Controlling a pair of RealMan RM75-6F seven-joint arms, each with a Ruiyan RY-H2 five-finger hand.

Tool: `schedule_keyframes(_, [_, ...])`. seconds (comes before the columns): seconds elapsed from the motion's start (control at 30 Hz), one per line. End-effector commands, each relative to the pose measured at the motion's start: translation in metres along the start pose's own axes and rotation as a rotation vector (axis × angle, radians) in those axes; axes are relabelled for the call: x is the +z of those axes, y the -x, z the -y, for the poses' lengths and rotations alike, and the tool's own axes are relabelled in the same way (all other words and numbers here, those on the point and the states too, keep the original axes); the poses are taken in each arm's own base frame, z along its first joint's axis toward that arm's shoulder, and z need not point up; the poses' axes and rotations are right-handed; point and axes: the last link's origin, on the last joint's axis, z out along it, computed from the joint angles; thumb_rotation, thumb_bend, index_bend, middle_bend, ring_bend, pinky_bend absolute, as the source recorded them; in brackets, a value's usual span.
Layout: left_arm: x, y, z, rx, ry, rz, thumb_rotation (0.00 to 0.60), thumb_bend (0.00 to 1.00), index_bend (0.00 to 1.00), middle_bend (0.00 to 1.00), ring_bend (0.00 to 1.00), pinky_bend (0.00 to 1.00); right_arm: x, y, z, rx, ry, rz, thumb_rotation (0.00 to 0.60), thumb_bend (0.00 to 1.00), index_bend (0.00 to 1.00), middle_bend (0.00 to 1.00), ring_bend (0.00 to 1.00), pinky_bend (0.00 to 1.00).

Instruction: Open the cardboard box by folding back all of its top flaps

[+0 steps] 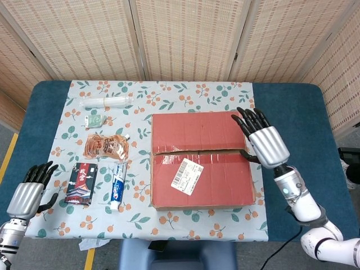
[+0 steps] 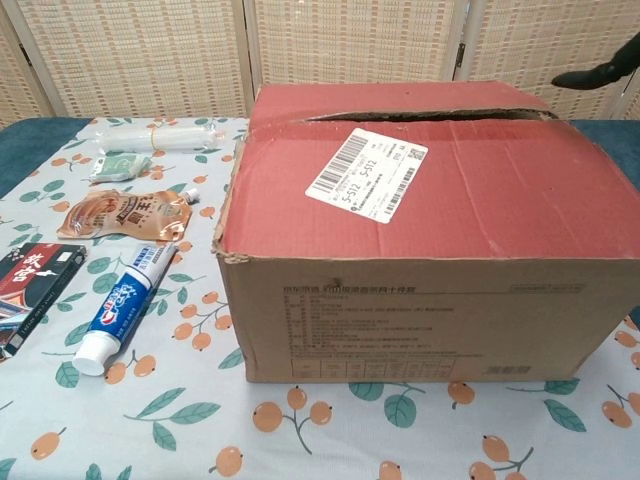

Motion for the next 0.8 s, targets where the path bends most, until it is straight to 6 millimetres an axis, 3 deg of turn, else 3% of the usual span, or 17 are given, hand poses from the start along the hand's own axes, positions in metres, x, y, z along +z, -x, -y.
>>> schedule_keyframes(0.03, [-0.001,-0.002,0.003,-0.001,-0.005,-0.008,0.6,0.47,0.06,0.06,0.02,0.0,0.005,0.006,0.007,0.008,-0.01,0.021,0.6,0.3,0.05,0.0,0.0,0.0])
schedule_keyframes(0.3, [-0.004,-0.003,0.005,-0.009,-0.014,-0.008,0.6,0.47,0.06,0.06,0.02,0.0,0.005,0.025,0.008,-0.015,-0.007,0.06,0.6,0.3,0.05,0.0,0.0,0.0])
schedule_keyframes(0.8, [0.005,-0.005,0.007,-0.011,-0.017,-0.026,0.6,0.47,0.06,0.06,0.01,0.0,0.04,0.044,0.001,-0.006,-0.006,0.089,0.6,0.3,0.05,0.0,0.0,0.0])
